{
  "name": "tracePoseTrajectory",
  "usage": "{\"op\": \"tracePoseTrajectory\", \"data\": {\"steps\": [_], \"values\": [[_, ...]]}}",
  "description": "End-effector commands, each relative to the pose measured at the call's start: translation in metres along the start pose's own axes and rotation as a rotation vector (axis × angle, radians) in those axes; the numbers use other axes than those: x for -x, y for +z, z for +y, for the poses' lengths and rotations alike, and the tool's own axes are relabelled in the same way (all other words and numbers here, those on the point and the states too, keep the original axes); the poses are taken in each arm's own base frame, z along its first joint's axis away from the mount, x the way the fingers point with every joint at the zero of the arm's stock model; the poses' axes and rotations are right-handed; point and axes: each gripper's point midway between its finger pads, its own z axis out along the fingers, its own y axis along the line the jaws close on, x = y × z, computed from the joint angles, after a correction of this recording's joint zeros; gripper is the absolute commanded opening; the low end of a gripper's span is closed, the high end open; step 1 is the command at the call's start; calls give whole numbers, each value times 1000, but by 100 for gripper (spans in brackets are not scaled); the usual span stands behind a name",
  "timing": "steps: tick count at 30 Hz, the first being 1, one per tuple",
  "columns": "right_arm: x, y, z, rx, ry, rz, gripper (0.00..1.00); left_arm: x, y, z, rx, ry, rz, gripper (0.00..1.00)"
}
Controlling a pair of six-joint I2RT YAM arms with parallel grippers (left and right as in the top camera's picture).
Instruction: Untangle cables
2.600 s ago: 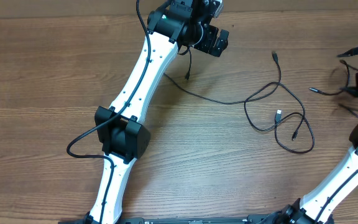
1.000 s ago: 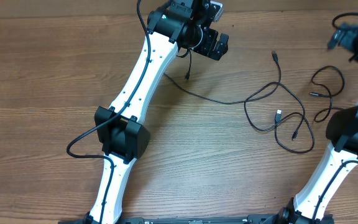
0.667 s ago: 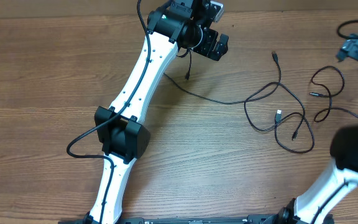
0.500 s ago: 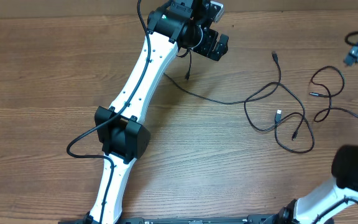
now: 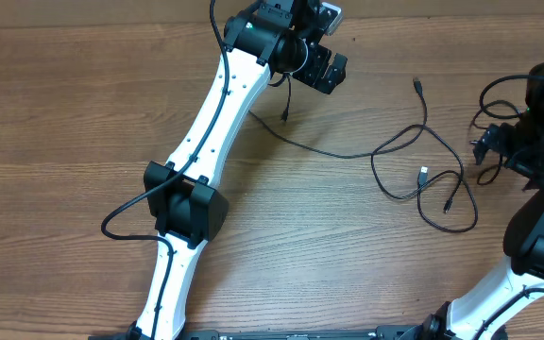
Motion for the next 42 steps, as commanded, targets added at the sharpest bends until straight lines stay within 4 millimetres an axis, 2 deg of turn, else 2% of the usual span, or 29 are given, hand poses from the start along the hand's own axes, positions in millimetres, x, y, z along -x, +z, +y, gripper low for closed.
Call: {"op": "tracePoseTrajectory", "data": {"steps": [1,2,6,10,11,12,13,17,21,23,26,28,31,34,39,41,42], "values": [[2,-6,4,24,9,-32,12,16,-27,-2,15,45,-60,100],[5,-6,5,27,10,-42,4,16,-27,-2,16,44,-61,100],[19,-7,9,47,20,-102,4,16,-27,-1,17,44,-63,100],[57,-21,19,95,41,-259,4,16,-27,-1,17,44,-63,99],[73,-31,20,116,55,-323,4,16,-27,-1,17,44,-63,100],[103,-57,21,159,86,-455,4,16,-27,-1,17,44,-63,100],[117,-71,21,179,103,-519,4,16,-27,-1,17,44,-63,100],[179,-150,6,272,188,-848,4,16,-27,-1,16,43,-63,100],[212,-212,-12,325,232,-1096,4,16,-27,-1,16,44,-63,100],[223,-234,-20,335,243,-1194,4,17,-27,-1,16,44,-64,100],[239,-249,-30,329,247,-1295,4,17,-27,-1,16,44,-64,100],[250,-249,-36,317,255,-1333,4,17,-27,-1,17,45,-66,100],[269,-234,-48,286,277,-1357,4,18,-27,-1,16,45,-71,99],[285,-207,-62,238,320,-1335,4,19,-27,-1,16,45,-75,99],[301,-131,-72,187,330,-1178,4,23,-28,-2,13,29,-89,100],[302,-98,-72,169,327,-1102,4,25,-28,-2,13,28,-97,100],[302,-88,-72,164,325,-1075,5,25,-28,-2,13,25,-99,100]]}}
